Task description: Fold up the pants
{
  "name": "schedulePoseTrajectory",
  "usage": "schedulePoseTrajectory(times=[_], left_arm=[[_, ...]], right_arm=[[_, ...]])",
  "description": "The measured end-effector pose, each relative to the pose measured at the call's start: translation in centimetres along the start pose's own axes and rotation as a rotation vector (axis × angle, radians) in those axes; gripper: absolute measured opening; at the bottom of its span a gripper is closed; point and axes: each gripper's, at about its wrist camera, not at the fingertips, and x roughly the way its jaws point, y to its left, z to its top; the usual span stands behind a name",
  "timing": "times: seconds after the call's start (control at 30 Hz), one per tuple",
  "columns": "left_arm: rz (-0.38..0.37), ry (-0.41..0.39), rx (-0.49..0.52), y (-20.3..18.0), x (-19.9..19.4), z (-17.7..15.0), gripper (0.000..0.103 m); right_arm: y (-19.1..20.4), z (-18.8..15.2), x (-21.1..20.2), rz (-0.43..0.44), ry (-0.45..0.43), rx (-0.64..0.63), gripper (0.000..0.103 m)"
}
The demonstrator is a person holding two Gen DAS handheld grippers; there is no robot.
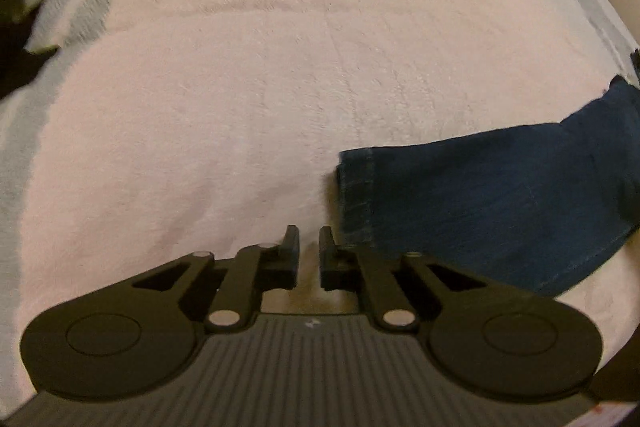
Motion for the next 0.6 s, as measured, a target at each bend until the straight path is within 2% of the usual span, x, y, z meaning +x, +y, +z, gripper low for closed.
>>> schedulePoseTrajectory(times=[0.1,0.23,0.37,0.47,0.6], left_arm=[[-0.013,-0.024,0.113,-1.2,-2.2,-0.8,0.008],[-0.118,-0.028,0.269,-3.9,-3.9,-2.2,0.01],[-0.17,0.003,0.272,-6.0,-1.7,-2.7,0.011],[-0.143,0.092,0.28,-6.7,0.6,-3.8,0.011],[-0.129,0.105,0.315,-7.1,-0.8,-3.7,0.011]], right_arm=[[-0.3,-1.1,-0.2,0.036,0.021,0.019,0.053],[0.6,-2.9,0.3,0.146,0.046,0.008,0.053],[1.5,-4.4,2.4,0.19,0.061,0.034,0.053],[1.0,-5.9,4.4,0.169,0.12,0.069,0.053],[0.1,-6.4,3.5,0.167,0.131,0.069,0.053]])
